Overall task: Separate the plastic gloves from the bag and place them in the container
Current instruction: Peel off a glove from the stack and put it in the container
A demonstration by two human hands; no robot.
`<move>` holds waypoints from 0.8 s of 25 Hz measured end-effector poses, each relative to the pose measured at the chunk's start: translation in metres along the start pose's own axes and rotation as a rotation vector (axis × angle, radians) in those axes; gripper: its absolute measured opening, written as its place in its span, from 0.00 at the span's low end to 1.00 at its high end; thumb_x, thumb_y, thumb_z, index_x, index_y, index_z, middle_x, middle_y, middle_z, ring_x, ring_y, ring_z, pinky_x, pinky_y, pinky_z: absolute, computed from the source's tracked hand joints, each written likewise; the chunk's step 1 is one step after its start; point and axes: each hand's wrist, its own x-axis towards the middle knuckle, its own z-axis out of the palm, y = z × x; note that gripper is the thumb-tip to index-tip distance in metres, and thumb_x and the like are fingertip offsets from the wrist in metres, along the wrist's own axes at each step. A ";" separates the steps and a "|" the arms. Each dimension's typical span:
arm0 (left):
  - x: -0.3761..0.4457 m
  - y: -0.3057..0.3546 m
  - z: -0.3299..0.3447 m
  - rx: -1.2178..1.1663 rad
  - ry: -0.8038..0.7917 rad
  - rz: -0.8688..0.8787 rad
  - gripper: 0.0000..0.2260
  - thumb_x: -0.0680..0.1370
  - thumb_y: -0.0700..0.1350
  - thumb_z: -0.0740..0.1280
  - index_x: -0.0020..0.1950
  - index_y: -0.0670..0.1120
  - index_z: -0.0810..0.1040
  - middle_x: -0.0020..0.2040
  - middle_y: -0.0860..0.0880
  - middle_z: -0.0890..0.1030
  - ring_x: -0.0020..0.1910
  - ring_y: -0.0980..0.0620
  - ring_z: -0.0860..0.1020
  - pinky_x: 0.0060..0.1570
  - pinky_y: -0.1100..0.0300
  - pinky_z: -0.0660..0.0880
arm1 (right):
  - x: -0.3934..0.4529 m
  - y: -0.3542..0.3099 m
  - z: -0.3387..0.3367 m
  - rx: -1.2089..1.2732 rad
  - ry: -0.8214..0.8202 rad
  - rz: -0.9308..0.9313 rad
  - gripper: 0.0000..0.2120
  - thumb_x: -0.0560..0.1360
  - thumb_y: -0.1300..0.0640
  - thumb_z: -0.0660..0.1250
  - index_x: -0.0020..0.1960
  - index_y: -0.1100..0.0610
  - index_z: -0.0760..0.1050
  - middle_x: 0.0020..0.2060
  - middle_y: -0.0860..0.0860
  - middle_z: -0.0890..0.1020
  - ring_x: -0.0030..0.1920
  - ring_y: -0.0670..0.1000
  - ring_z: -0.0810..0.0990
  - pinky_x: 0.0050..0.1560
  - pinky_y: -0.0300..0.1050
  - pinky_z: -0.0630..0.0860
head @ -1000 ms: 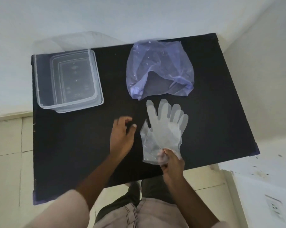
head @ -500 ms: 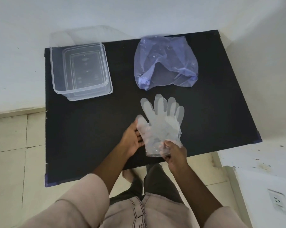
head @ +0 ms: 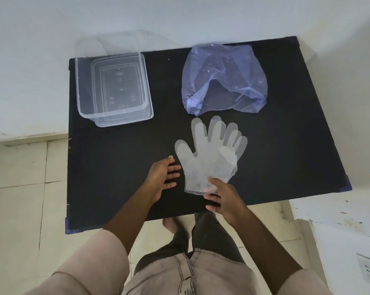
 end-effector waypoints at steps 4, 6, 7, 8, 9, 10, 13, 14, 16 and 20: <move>-0.005 -0.018 -0.009 0.120 0.017 -0.058 0.13 0.80 0.51 0.59 0.57 0.47 0.79 0.53 0.46 0.82 0.53 0.47 0.80 0.51 0.50 0.77 | -0.021 -0.005 -0.019 -0.552 0.059 -0.075 0.12 0.75 0.44 0.66 0.51 0.52 0.73 0.47 0.52 0.80 0.46 0.51 0.80 0.41 0.44 0.75; -0.005 -0.029 -0.012 0.159 0.032 -0.047 0.12 0.80 0.49 0.61 0.56 0.46 0.80 0.53 0.46 0.83 0.52 0.47 0.81 0.51 0.51 0.77 | -0.025 -0.004 -0.027 -0.982 0.184 -0.278 0.10 0.76 0.44 0.65 0.41 0.49 0.71 0.39 0.48 0.80 0.39 0.48 0.79 0.40 0.40 0.73; -0.006 -0.034 -0.012 0.190 0.047 -0.019 0.10 0.80 0.47 0.62 0.55 0.46 0.80 0.52 0.46 0.83 0.51 0.47 0.81 0.49 0.53 0.78 | -0.026 -0.003 -0.027 -1.159 0.262 -0.415 0.10 0.76 0.45 0.65 0.40 0.49 0.71 0.38 0.47 0.80 0.37 0.47 0.78 0.40 0.38 0.72; -0.007 -0.039 -0.011 0.244 0.070 0.029 0.08 0.79 0.45 0.64 0.53 0.46 0.81 0.51 0.46 0.84 0.49 0.48 0.81 0.47 0.54 0.78 | -0.026 -0.004 -0.026 -1.234 0.310 -0.553 0.08 0.76 0.46 0.65 0.42 0.50 0.73 0.39 0.47 0.81 0.36 0.46 0.77 0.40 0.36 0.71; -0.006 -0.043 -0.011 0.329 0.101 0.092 0.06 0.78 0.43 0.66 0.51 0.46 0.82 0.49 0.47 0.84 0.48 0.49 0.82 0.46 0.55 0.79 | -0.024 -0.004 -0.022 -1.233 0.312 -0.673 0.07 0.76 0.48 0.66 0.46 0.51 0.75 0.42 0.49 0.82 0.38 0.46 0.78 0.42 0.35 0.71; -0.004 -0.048 -0.011 0.421 0.129 0.158 0.05 0.77 0.42 0.68 0.50 0.47 0.82 0.48 0.47 0.84 0.46 0.50 0.82 0.47 0.56 0.79 | -0.019 -0.004 -0.017 -1.196 0.285 -0.770 0.07 0.76 0.50 0.67 0.49 0.53 0.77 0.45 0.50 0.83 0.41 0.48 0.79 0.46 0.35 0.72; 0.001 -0.057 -0.009 0.601 0.158 0.287 0.07 0.73 0.43 0.72 0.51 0.46 0.82 0.48 0.48 0.84 0.44 0.54 0.81 0.49 0.60 0.78 | -0.010 -0.003 0.009 -1.137 0.198 -1.011 0.09 0.74 0.53 0.69 0.52 0.57 0.79 0.49 0.54 0.84 0.47 0.54 0.83 0.54 0.46 0.78; 0.002 -0.058 -0.009 0.619 0.166 0.297 0.07 0.73 0.43 0.73 0.50 0.46 0.82 0.47 0.48 0.84 0.43 0.54 0.81 0.48 0.60 0.78 | -0.008 -0.003 0.018 -1.126 0.200 -1.076 0.09 0.75 0.52 0.68 0.51 0.57 0.79 0.47 0.55 0.85 0.46 0.55 0.84 0.52 0.49 0.80; 0.004 -0.060 -0.008 0.632 0.201 0.300 0.08 0.71 0.45 0.75 0.48 0.48 0.81 0.44 0.50 0.84 0.41 0.55 0.81 0.47 0.58 0.79 | 0.000 -0.003 0.029 -1.164 0.189 -1.102 0.09 0.77 0.51 0.63 0.52 0.55 0.76 0.47 0.55 0.84 0.47 0.56 0.84 0.49 0.51 0.81; 0.006 -0.064 -0.005 0.649 0.235 0.281 0.09 0.69 0.48 0.76 0.46 0.51 0.80 0.40 0.52 0.84 0.40 0.55 0.82 0.46 0.53 0.80 | 0.010 -0.002 0.032 -1.244 0.149 -0.777 0.13 0.78 0.55 0.64 0.61 0.55 0.75 0.60 0.52 0.78 0.60 0.54 0.76 0.63 0.47 0.70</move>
